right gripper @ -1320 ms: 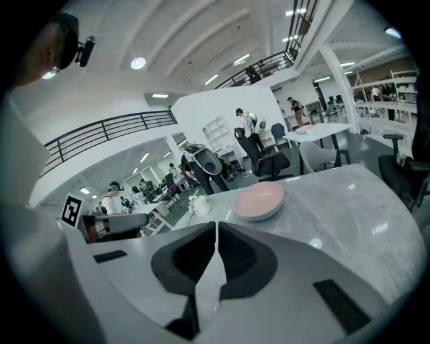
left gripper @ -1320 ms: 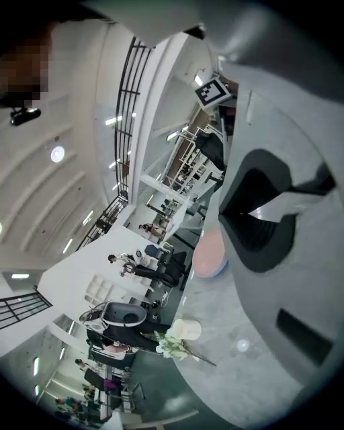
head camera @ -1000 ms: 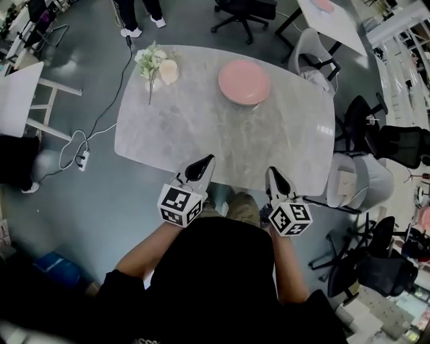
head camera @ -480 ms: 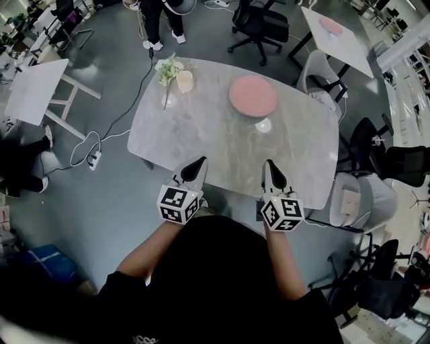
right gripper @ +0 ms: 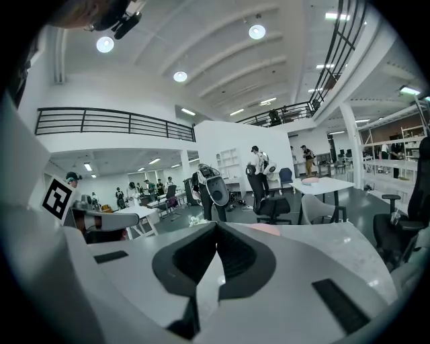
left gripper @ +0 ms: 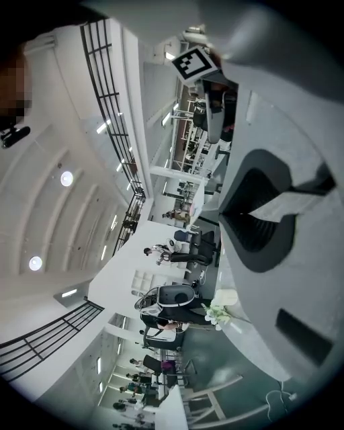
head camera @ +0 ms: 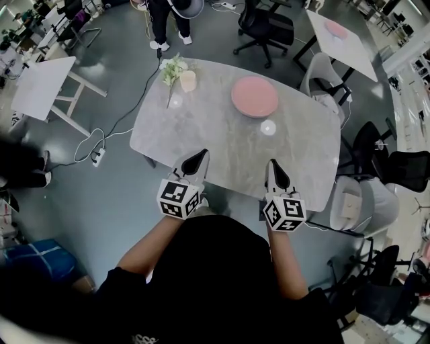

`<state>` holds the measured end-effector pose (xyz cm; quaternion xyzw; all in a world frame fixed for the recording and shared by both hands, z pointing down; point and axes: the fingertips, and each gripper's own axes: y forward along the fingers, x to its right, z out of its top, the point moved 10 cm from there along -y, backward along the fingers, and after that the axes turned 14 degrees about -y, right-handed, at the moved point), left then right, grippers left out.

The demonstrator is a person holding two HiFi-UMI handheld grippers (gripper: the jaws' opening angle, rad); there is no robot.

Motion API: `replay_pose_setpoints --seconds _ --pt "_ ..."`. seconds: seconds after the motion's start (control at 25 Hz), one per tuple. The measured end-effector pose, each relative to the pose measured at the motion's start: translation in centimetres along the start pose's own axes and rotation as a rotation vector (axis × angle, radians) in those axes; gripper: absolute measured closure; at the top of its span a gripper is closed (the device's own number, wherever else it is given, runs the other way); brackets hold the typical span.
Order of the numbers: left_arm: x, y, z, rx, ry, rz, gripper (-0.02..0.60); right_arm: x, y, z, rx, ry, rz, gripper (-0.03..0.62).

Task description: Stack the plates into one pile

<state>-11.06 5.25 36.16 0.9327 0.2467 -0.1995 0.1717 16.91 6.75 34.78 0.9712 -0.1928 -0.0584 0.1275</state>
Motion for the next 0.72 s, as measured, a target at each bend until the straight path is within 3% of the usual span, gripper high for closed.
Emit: replay_pose_setpoints --seconds 0.72 --pt "-3.3 1.8 2.1 -0.020 -0.019 -0.009 0.565 -0.9 4.2 0.6 -0.044 -0.032 0.022 0.582"
